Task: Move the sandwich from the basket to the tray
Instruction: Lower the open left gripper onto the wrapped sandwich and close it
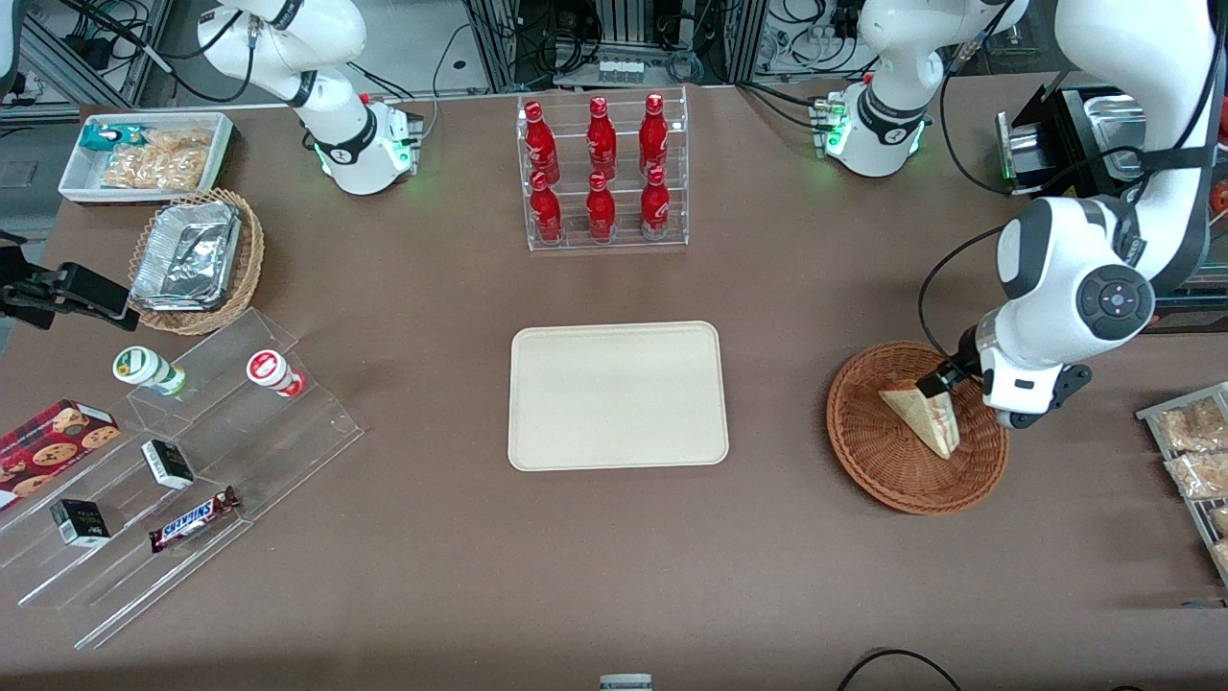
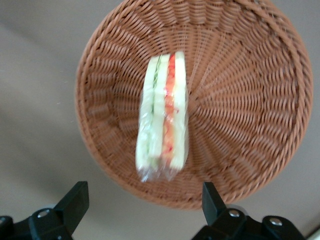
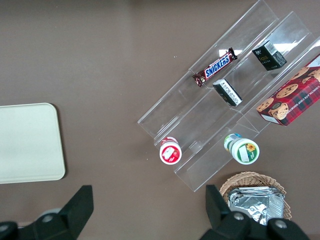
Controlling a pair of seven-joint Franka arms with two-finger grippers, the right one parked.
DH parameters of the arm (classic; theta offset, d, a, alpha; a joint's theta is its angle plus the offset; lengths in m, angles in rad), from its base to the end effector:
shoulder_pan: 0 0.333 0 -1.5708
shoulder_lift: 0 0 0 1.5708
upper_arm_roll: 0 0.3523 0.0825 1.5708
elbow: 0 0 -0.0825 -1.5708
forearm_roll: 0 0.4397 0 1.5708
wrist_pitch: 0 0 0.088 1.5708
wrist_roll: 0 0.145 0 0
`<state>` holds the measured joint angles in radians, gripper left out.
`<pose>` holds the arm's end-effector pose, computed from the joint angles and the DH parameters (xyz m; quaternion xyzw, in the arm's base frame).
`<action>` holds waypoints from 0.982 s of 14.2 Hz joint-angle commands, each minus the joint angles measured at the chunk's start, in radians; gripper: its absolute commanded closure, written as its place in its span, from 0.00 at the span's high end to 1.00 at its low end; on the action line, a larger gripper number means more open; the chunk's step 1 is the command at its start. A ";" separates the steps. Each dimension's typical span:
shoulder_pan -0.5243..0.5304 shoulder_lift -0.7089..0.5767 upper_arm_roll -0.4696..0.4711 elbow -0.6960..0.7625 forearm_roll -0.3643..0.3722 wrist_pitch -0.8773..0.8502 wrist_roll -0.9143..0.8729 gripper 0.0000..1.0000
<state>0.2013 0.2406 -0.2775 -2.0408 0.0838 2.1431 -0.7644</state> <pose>0.6177 -0.0396 0.2809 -0.9470 -0.3147 0.0579 0.0268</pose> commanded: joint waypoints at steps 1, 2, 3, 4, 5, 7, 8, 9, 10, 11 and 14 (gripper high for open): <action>0.016 0.046 -0.009 -0.016 0.016 0.092 -0.097 1.00; 0.016 0.057 -0.009 -0.022 0.016 0.110 -0.104 1.00; 0.016 0.062 -0.009 -0.033 0.014 0.133 -0.115 1.00; 0.016 0.063 -0.009 -0.047 0.014 0.158 -0.127 1.00; 0.016 0.069 -0.009 -0.061 0.014 0.185 -0.148 1.00; 0.016 0.080 -0.009 -0.076 0.014 0.222 -0.168 1.00; 0.016 0.083 -0.009 -0.081 0.014 0.231 -0.170 1.00; 0.016 0.083 -0.009 -0.081 0.014 0.235 -0.171 0.98; 0.016 0.083 -0.009 -0.079 0.008 0.233 -0.182 0.77; 0.016 0.083 -0.009 -0.079 0.010 0.233 -0.202 0.54; 0.016 0.080 -0.009 -0.078 0.013 0.232 -0.202 0.18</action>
<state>0.2058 0.3333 -0.2773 -2.1060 0.0835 2.3594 -0.9440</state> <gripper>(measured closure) 0.361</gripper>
